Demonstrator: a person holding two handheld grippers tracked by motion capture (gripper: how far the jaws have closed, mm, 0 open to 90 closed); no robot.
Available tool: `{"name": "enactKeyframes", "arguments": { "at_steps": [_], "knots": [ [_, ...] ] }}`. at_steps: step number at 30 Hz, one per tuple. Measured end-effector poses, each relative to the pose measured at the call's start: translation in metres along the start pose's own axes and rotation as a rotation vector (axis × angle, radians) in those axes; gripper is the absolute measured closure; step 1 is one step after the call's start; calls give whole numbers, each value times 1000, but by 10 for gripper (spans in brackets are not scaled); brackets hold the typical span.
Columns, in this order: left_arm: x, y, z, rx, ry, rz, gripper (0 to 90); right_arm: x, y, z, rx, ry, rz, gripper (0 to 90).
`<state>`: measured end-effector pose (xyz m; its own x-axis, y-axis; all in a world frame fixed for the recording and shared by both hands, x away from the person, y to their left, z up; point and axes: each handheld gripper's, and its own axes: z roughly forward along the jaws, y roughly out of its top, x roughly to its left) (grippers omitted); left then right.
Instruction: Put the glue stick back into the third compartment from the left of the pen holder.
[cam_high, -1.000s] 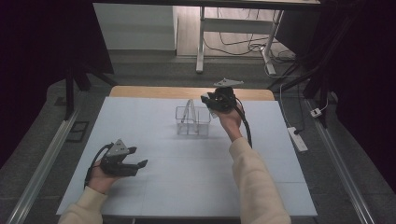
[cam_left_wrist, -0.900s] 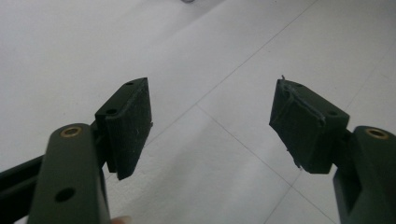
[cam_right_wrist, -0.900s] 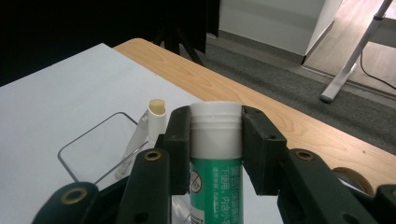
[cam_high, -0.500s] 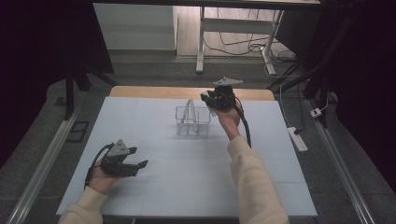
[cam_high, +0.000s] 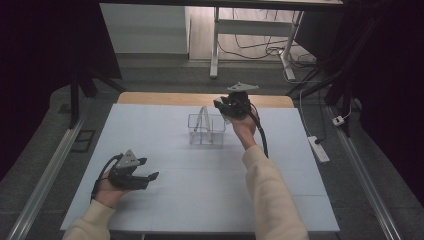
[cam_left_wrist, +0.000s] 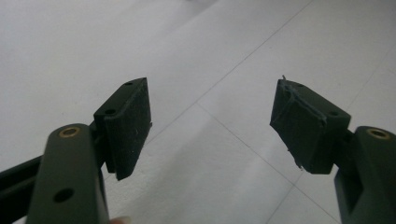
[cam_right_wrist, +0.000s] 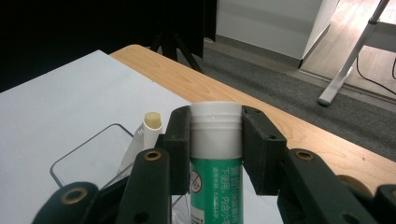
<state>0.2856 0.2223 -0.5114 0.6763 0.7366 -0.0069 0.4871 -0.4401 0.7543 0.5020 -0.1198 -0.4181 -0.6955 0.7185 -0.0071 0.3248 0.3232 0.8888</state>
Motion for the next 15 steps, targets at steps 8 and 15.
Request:
{"name": "enactKeyframes", "arguments": {
  "at_steps": [8,15],
  "knots": [
    [0,0,0,-7,-2,-7,290,2,3,2,-9,4,-4,646],
    [1,0,-1,-9,-2,-10,290,2,4,7,-18,13,2,646]
  ]
}}
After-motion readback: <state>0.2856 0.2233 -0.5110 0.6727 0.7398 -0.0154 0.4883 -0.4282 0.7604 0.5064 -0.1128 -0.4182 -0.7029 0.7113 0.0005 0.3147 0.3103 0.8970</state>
